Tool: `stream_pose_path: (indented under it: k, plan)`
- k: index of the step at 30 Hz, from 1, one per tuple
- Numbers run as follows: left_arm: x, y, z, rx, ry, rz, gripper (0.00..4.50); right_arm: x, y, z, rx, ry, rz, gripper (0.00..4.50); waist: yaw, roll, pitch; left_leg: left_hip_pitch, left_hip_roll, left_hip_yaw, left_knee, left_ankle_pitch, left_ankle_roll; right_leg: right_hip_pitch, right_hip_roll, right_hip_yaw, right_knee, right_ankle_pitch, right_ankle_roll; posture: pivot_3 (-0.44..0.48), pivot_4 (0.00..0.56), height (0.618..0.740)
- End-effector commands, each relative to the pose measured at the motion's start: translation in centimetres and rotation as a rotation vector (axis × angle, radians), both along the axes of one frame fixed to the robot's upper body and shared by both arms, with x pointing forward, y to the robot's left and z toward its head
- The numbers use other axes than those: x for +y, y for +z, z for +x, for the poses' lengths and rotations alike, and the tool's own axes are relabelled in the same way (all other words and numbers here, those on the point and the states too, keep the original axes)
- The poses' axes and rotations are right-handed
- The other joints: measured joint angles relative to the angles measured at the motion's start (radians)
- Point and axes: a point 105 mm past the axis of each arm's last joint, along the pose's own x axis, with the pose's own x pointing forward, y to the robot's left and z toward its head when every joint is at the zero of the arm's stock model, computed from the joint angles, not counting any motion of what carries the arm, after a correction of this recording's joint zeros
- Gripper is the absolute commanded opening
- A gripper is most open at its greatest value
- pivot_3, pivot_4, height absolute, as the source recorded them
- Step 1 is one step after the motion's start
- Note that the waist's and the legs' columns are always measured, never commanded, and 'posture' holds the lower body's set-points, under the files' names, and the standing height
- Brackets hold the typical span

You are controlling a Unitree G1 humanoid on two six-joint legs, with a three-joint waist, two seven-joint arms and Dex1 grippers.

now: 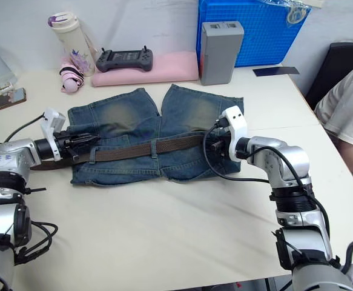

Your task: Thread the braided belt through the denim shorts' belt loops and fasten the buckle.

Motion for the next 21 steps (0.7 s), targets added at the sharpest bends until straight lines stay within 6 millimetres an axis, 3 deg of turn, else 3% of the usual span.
stream_pose_path:
  k: [1,6,7,10,15,18,21]
  plan:
    - [1.3,0.7,-0.7,0.024,0.017,-0.014,0.60,0.0,1.6,-0.1,-0.063,-0.002,0.030,0.41,0.000,0.000,0.000,0.000,0.000,0.000,0.000,0.000,0.000,0.000,0.000,0.000,0.000,0.000,0.000,0.000,0.150,0.728]
    - [1.2,-0.2,-1.3,0.068,-0.006,-0.011,0.60,0.1,1.3,-0.2,-0.054,-0.007,0.032,0.41,0.000,0.000,0.000,0.000,0.000,0.000,0.000,0.000,0.000,0.000,0.000,0.000,0.000,0.000,0.000,0.000,0.150,0.728]
    - [1.1,-0.2,-1.3,0.070,-0.010,-0.021,1.11,0.1,1.2,-0.2,-0.052,-0.008,0.033,0.41,0.000,0.000,0.000,0.000,0.000,0.000,0.000,0.000,0.000,0.000,0.000,0.000,0.000,0.000,0.000,0.000,0.150,0.728]
    - [0.7,-0.3,-1.3,0.077,-0.025,-0.033,2.01,0.2,1.0,-0.3,-0.047,-0.006,0.032,0.41,0.000,0.000,0.000,0.000,0.000,0.000,0.000,0.000,0.000,0.000,0.000,0.000,0.000,0.000,0.000,0.000,0.150,0.728]
    - [0.6,-1.4,-1.3,0.105,-0.016,0.001,4.11,0.3,0.9,-0.5,-0.041,-0.003,0.032,0.41,0.000,0.000,0.000,0.000,0.000,0.000,0.000,0.000,0.000,0.000,0.000,0.000,0.000,0.000,0.000,0.000,0.150,0.728]
    - [0.6,-1.8,-1.4,0.110,-0.019,0.020,4.20,0.3,0.9,-0.5,-0.040,-0.004,0.034,0.41,0.000,0.000,0.000,0.000,0.000,0.000,0.001,0.000,0.000,0.000,0.000,0.001,0.001,0.000,0.000,0.000,0.150,0.728]
    - [0.3,-1.9,-1.4,0.105,-0.037,0.026,3.40,0.3,0.8,-0.5,-0.041,-0.005,0.034,0.41,0.000,0.000,0.000,0.001,0.000,0.000,0.001,0.000,0.000,0.000,0.000,0.001,0.002,0.000,0.000,0.000,0.150,0.728]
